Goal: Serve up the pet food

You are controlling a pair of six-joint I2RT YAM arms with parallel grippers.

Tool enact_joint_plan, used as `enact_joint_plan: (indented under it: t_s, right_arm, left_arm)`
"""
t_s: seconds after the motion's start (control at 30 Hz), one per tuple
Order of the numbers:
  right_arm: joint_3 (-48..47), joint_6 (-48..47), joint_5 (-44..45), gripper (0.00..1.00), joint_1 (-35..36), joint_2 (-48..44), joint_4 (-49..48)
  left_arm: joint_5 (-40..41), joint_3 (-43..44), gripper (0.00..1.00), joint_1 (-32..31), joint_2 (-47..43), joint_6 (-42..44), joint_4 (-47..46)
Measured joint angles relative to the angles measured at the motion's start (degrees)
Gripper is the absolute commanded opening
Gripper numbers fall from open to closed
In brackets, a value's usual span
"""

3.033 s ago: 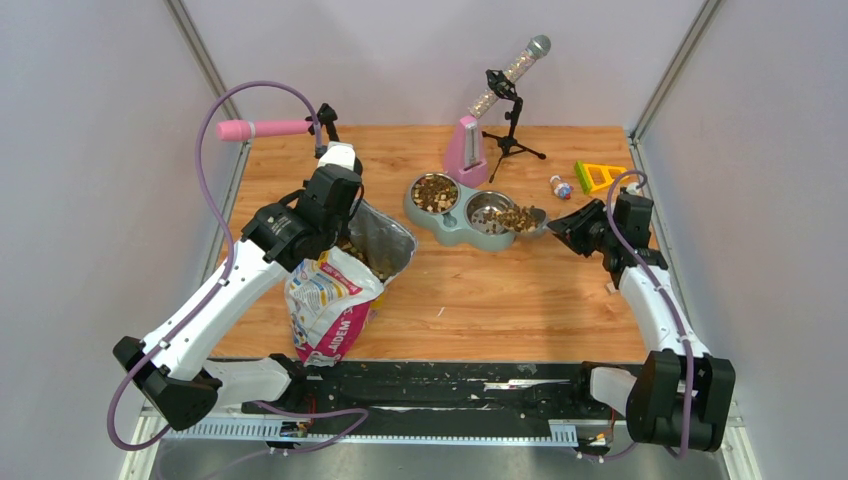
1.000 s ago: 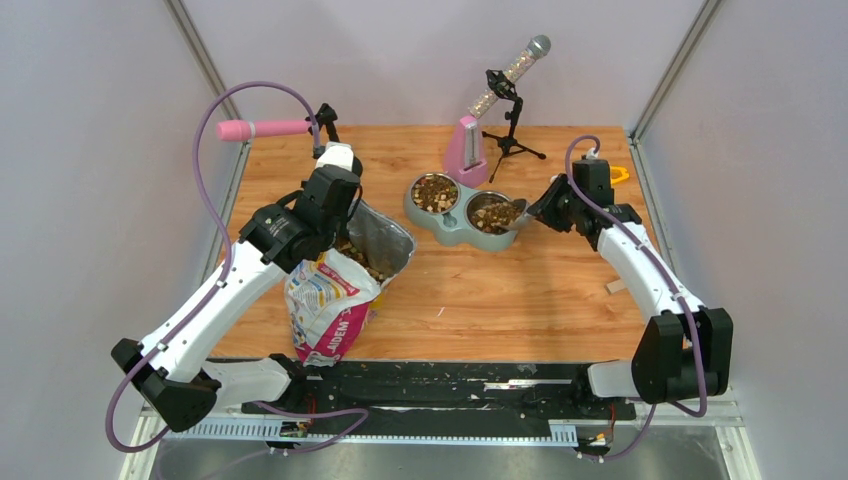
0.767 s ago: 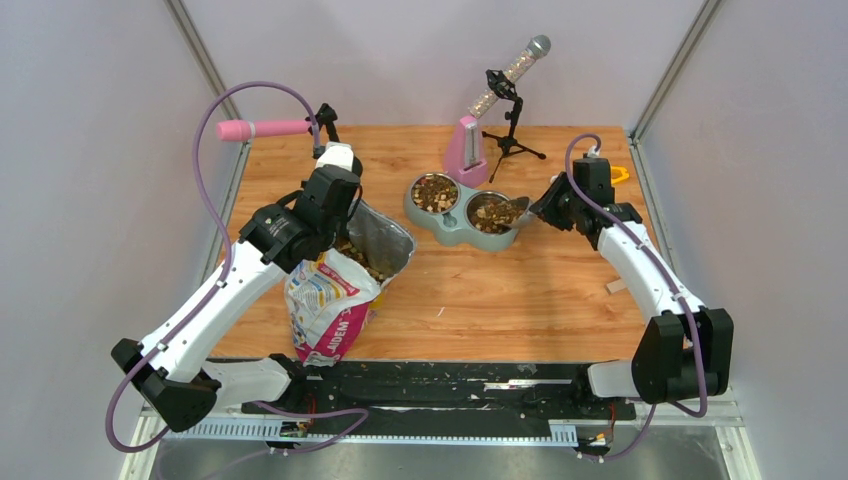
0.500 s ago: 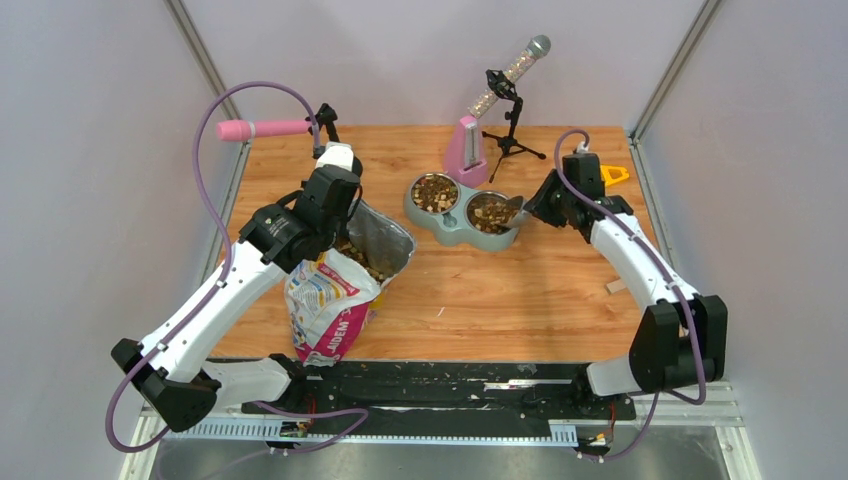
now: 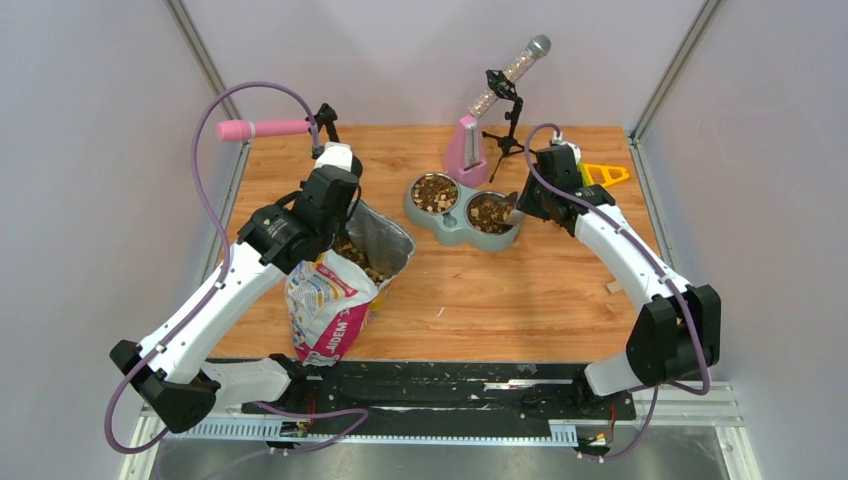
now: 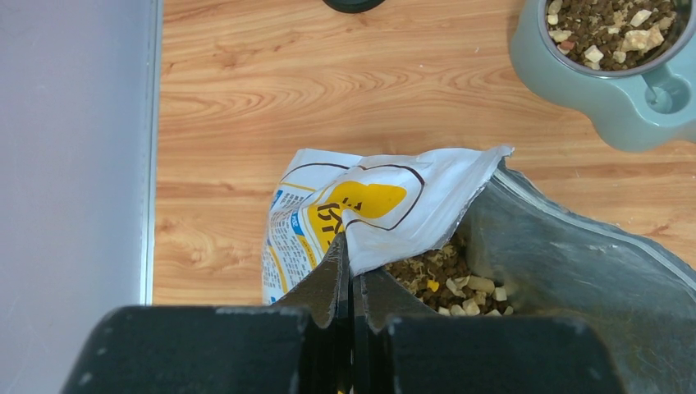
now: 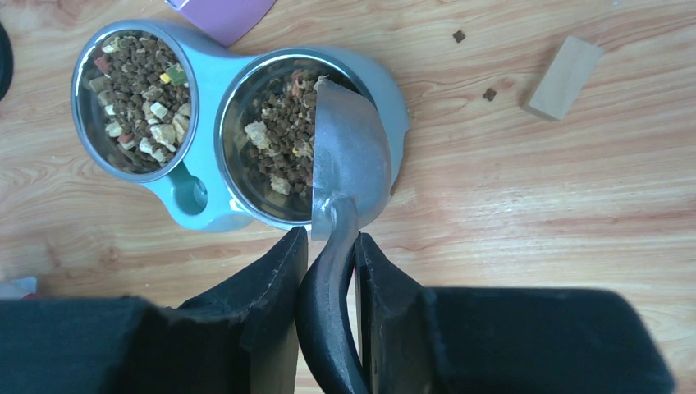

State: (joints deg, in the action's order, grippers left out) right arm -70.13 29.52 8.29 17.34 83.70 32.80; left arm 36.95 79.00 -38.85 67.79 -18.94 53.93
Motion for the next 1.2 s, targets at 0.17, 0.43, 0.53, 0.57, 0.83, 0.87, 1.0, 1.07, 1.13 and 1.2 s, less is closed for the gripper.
enact_joint_plan:
  t_s: [0.17, 0.43, 0.53, 0.57, 0.83, 0.87, 1.0, 1.07, 1.13, 1.2]
  right_arm:
    - [-2.2, -2.9, 1.1, 0.0, 0.4, 1.6, 1.0]
    - [-4.9, -5.7, 3.4, 0.0, 3.7, 4.6, 1.2]
    - [-5.0, -6.7, 4.8, 0.0, 4.8, 4.6, 1.3]
    - [-5.0, -6.9, 5.2, 0.0, 5.1, 4.6, 1.3]
    - [-5.1, -8.8, 8.3, 0.0, 6.6, 4.6, 1.6]
    - [-5.2, -9.2, 8.8, 0.0, 6.9, 4.6, 1.9]
    - [-5.4, -10.4, 10.8, 0.0, 8.1, 4.6, 2.2]
    - [-5.5, -11.1, 12.0, 0.0, 8.7, 4.6, 2.1]
    - [-5.6, -11.6, 13.0, 0.0, 9.2, 4.5, 2.1]
    - [-5.6, -12.1, 13.9, 0.0, 9.5, 4.2, 2.1]
  left_arm:
    - [0.0, 0.0, 0.0, 0.0, -0.1, 0.0, 0.0]
    - [0.0, 0.0, 0.0, 0.0, -0.2, 0.0, 0.1]
    - [0.0, 0.0, 0.0, 0.0, -0.3, 0.0, 0.1]
    - [0.0, 0.0, 0.0, 0.0, -0.3, 0.0, 0.1]
    - [0.0, 0.0, 0.0, 0.0, -0.3, 0.0, 0.1]
    - [0.0, 0.0, 0.0, 0.0, -0.3, 0.0, 0.1]
    - [0.0, 0.0, 0.0, 0.0, -0.4, 0.0, 0.2]
    - [0.0, 0.0, 0.0, 0.0, -0.4, 0.0, 0.2]
    - [0.0, 0.0, 0.0, 0.0, -0.5, 0.0, 0.2]
    - [0.0, 0.0, 0.0, 0.0, -0.5, 0.0, 0.2]
